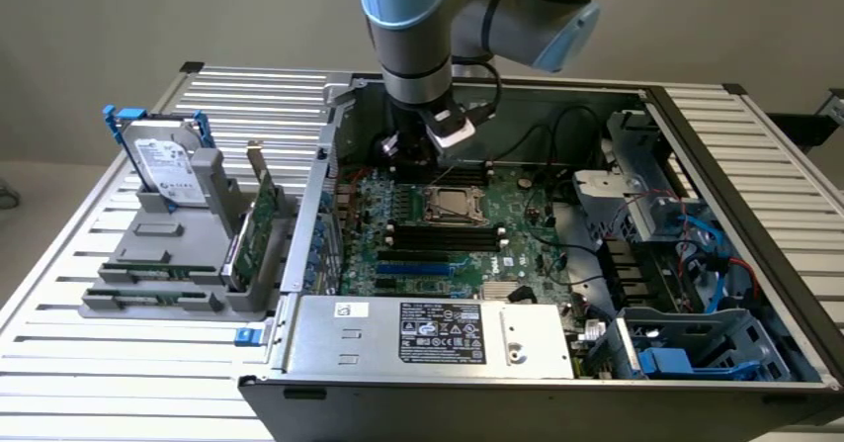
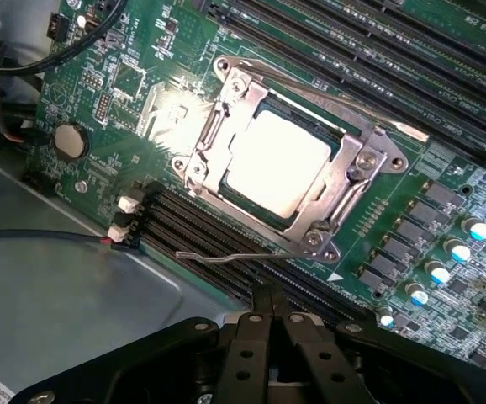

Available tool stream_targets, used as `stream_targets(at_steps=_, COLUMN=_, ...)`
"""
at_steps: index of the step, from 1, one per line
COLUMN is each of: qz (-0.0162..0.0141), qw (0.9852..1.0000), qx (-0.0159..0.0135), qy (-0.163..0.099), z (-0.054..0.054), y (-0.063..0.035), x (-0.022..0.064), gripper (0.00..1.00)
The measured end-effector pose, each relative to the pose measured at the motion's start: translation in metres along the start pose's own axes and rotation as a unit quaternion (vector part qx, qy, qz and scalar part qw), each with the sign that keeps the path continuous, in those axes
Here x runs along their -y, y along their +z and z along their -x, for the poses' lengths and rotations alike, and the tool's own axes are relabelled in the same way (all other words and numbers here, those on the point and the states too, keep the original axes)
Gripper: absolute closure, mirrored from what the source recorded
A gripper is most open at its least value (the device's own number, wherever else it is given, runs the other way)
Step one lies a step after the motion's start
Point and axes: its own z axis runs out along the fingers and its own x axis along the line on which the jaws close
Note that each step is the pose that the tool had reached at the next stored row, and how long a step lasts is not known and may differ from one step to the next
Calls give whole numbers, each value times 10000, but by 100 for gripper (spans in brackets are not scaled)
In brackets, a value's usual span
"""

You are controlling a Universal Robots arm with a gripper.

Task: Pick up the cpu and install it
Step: 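Close the cpu cover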

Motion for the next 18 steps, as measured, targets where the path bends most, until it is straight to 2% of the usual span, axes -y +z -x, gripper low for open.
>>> stream_targets(at_steps=8, qz=-1, qw=10000, qx=0, qy=-1, z=54, y=-57, x=-79, gripper=89)
stream_targets(at_steps=18, qz=-4, qw=10000, qx=-6, qy=-35, z=64, y=-44, x=-93, gripper=89)
